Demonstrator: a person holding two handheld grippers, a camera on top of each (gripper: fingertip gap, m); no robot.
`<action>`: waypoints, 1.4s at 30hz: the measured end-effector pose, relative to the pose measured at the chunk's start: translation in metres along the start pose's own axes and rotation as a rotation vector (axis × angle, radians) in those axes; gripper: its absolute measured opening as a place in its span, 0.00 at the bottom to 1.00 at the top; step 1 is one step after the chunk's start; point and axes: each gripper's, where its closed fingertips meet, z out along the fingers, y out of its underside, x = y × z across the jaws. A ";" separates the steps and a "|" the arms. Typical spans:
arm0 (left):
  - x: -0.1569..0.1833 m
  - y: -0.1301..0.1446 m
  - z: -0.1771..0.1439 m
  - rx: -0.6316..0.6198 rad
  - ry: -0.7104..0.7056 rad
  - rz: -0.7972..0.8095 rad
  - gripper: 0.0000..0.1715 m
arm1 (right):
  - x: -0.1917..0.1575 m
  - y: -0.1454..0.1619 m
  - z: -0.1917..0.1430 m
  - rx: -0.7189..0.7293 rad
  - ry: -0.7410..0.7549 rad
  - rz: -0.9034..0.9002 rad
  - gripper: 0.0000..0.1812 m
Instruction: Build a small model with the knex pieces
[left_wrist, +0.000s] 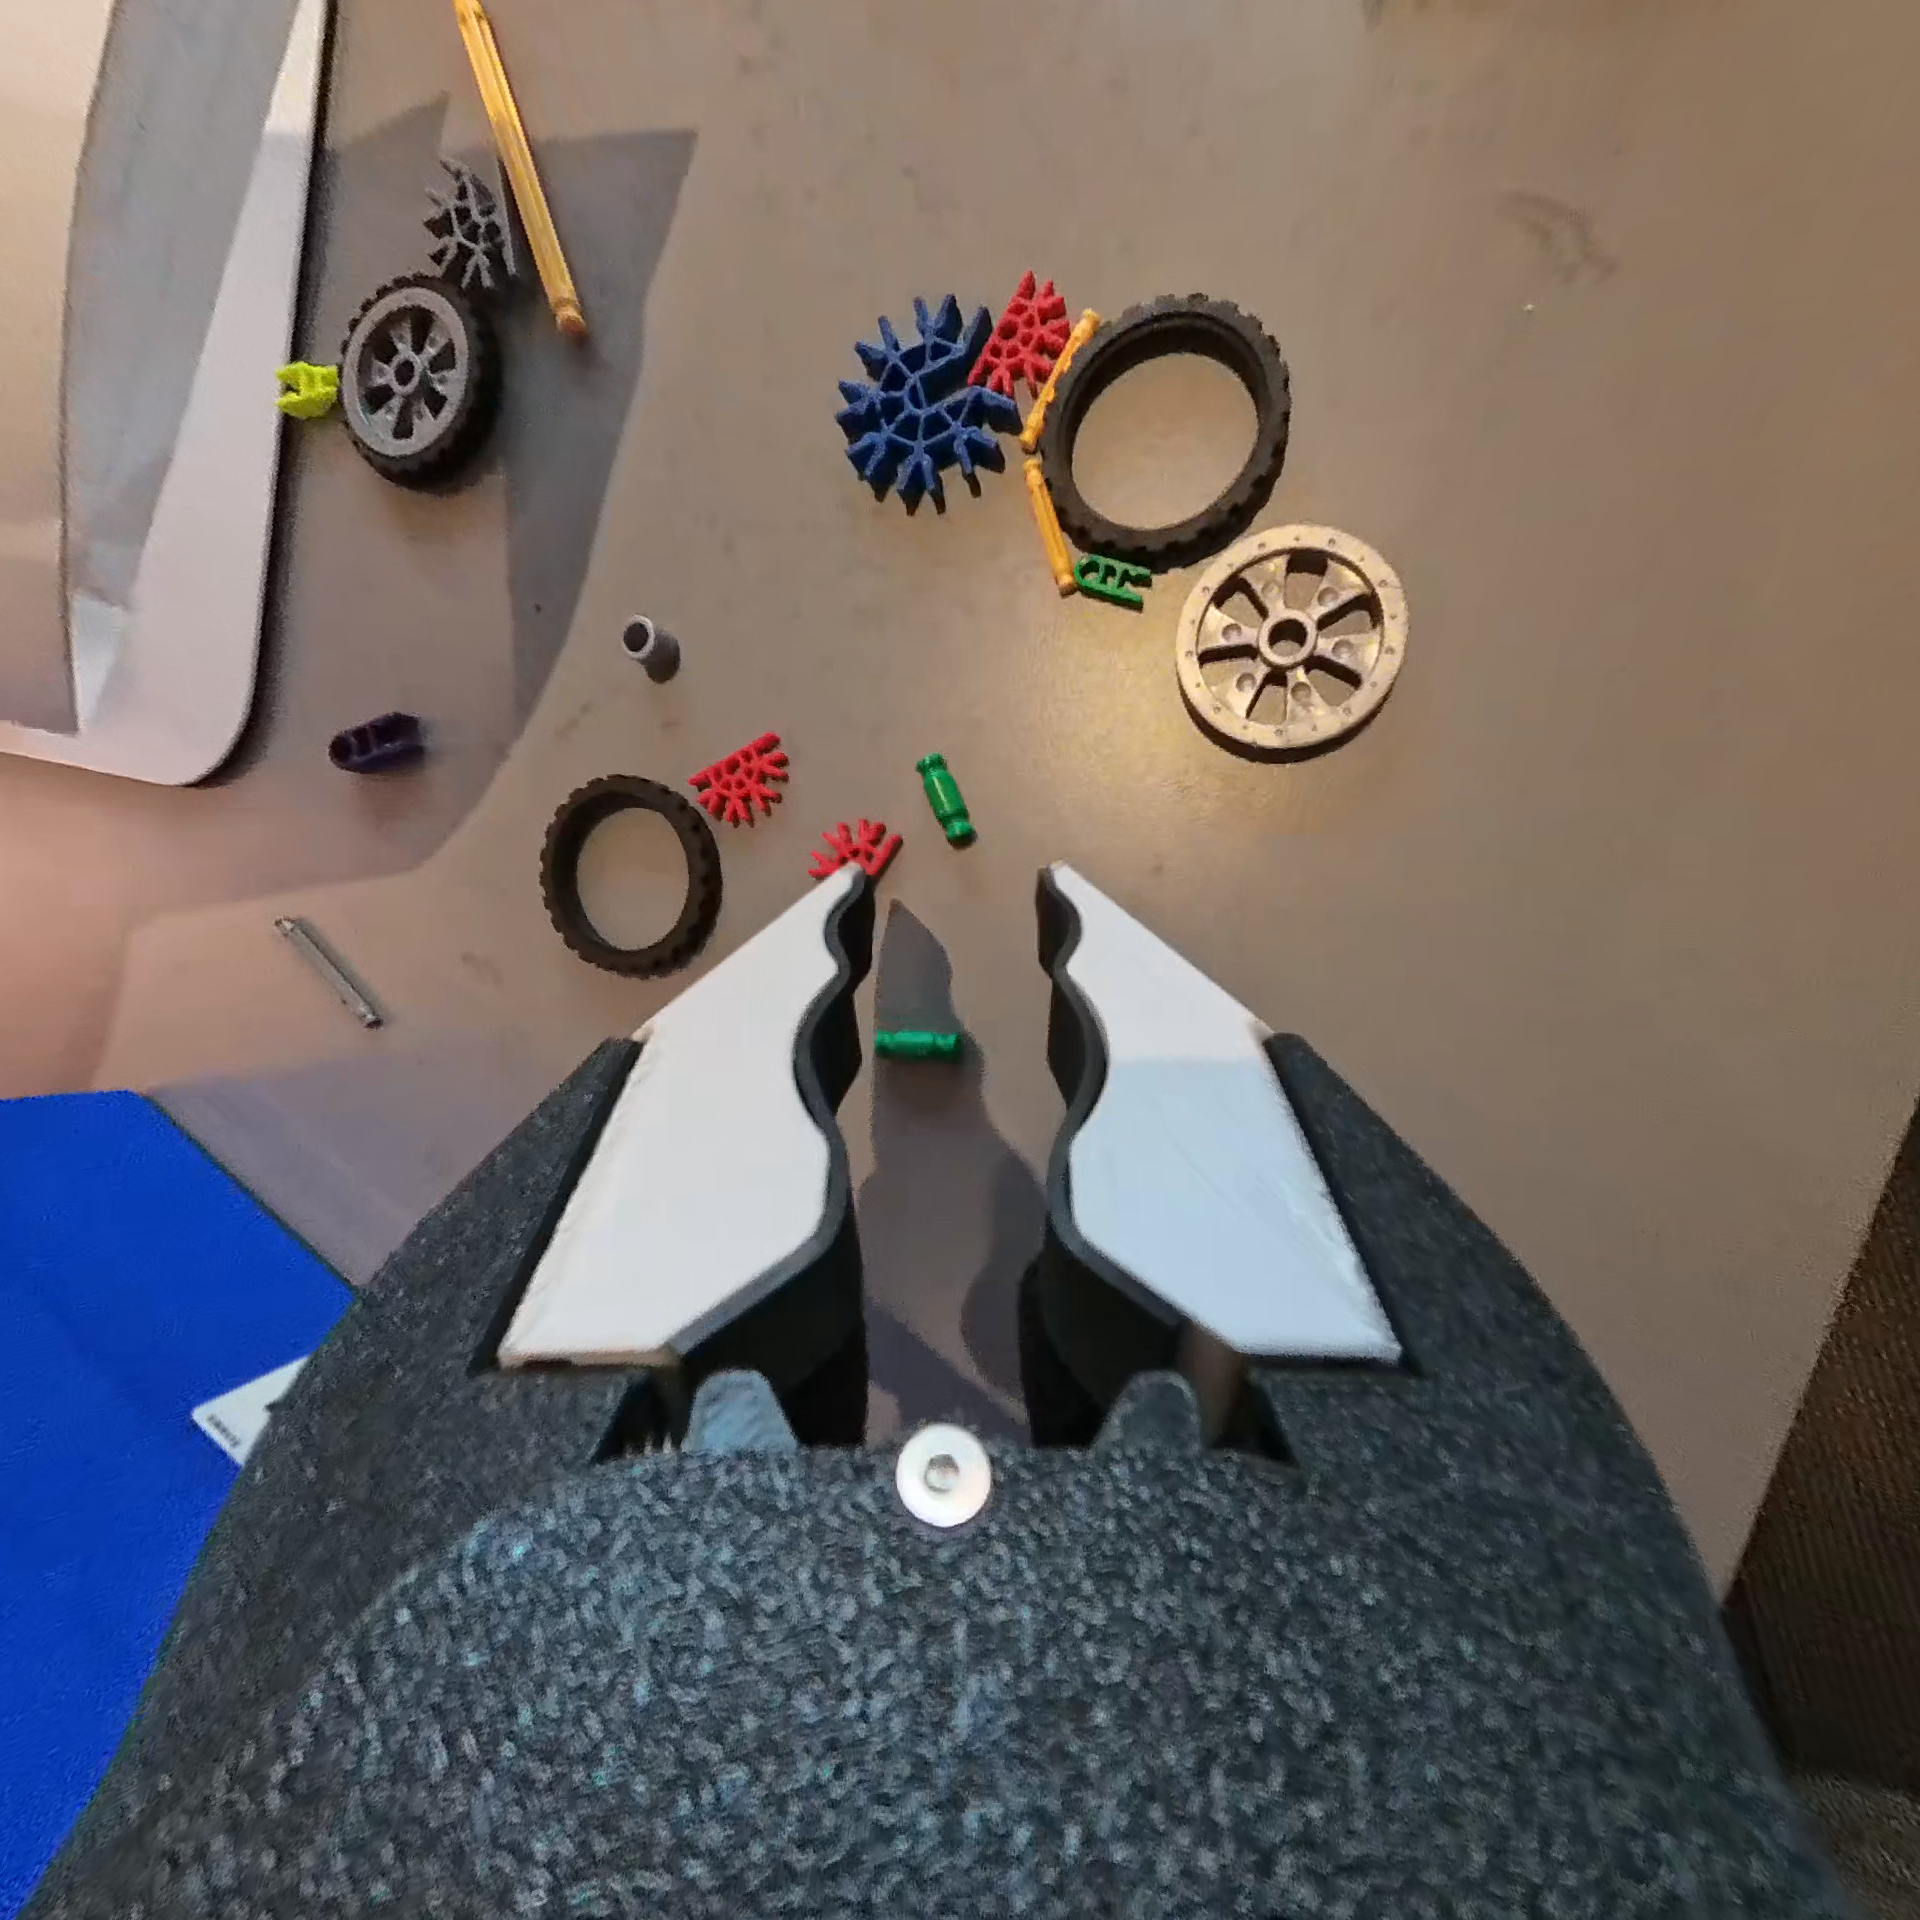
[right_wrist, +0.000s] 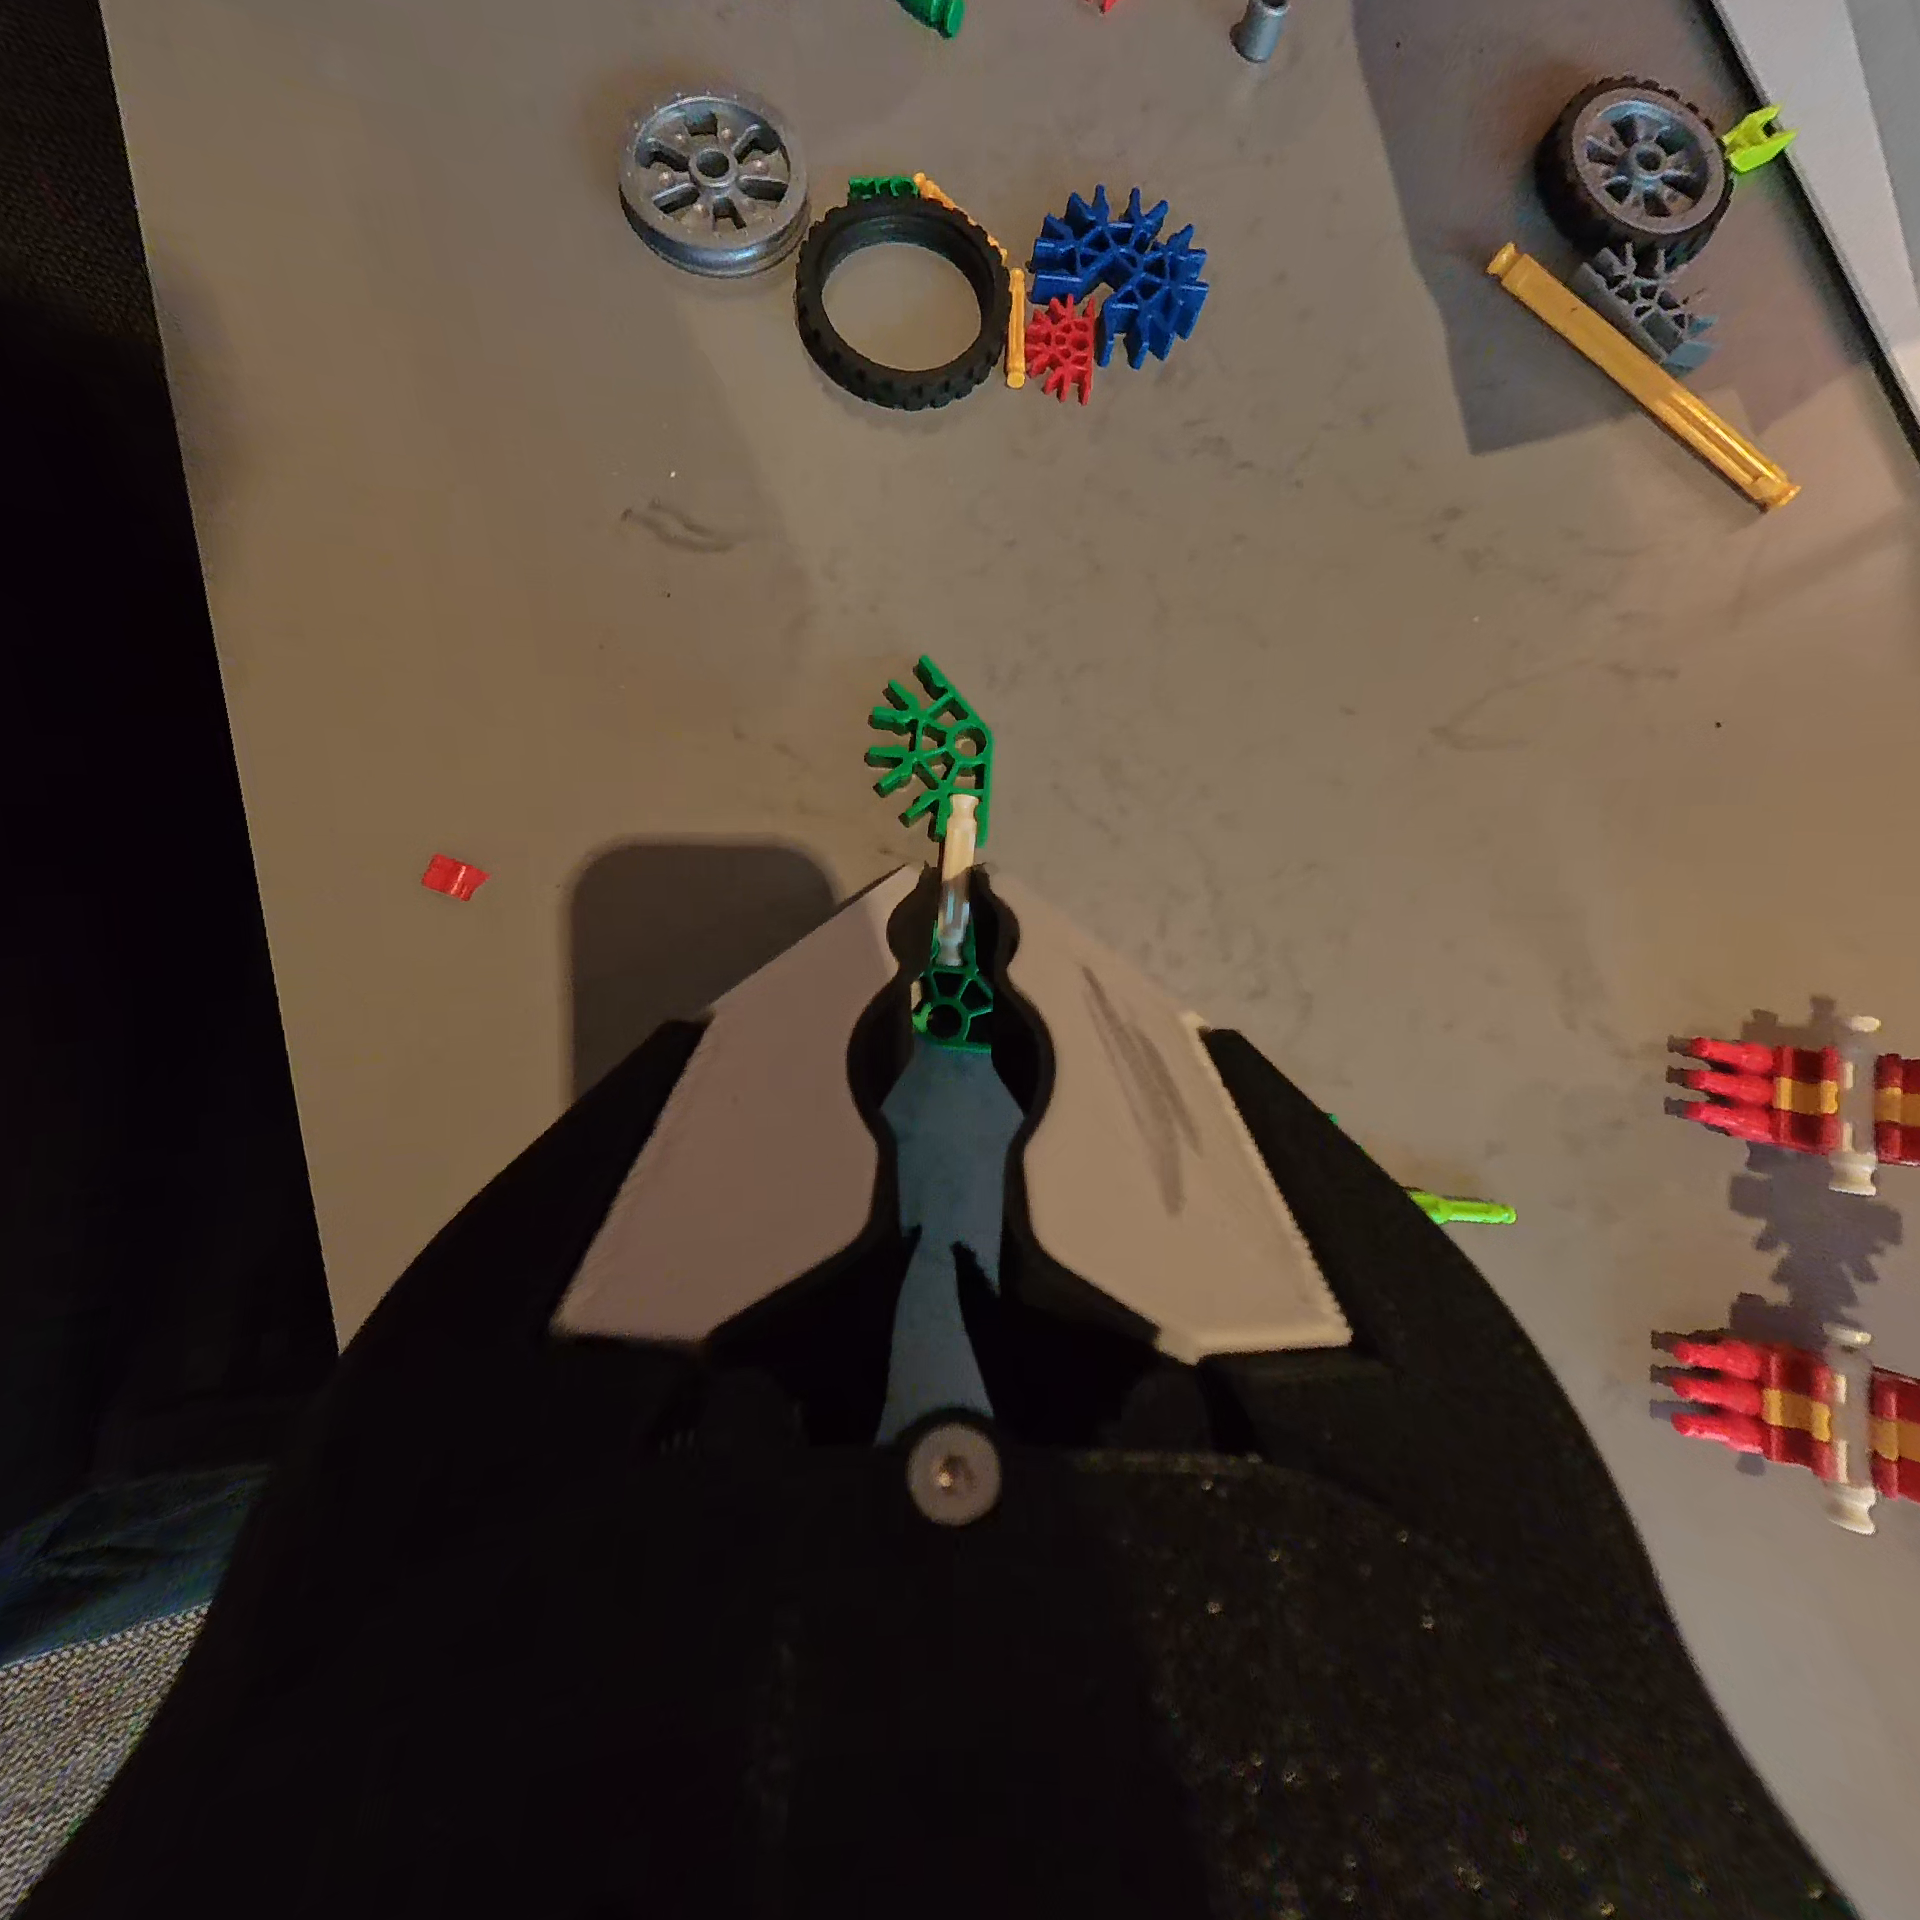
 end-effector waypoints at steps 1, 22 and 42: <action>0.000 -0.003 0.001 0.006 0.006 0.003 0.17 | 0.000 0.000 0.000 0.000 0.000 0.000 0.03; -0.003 -0.020 0.020 0.022 0.025 -0.069 0.02 | 0.003 0.001 -0.009 0.023 0.014 0.012 0.03; 0.064 -0.114 0.045 0.163 0.133 -0.070 0.02 | 0.008 -0.012 -0.009 0.049 0.027 -0.025 0.03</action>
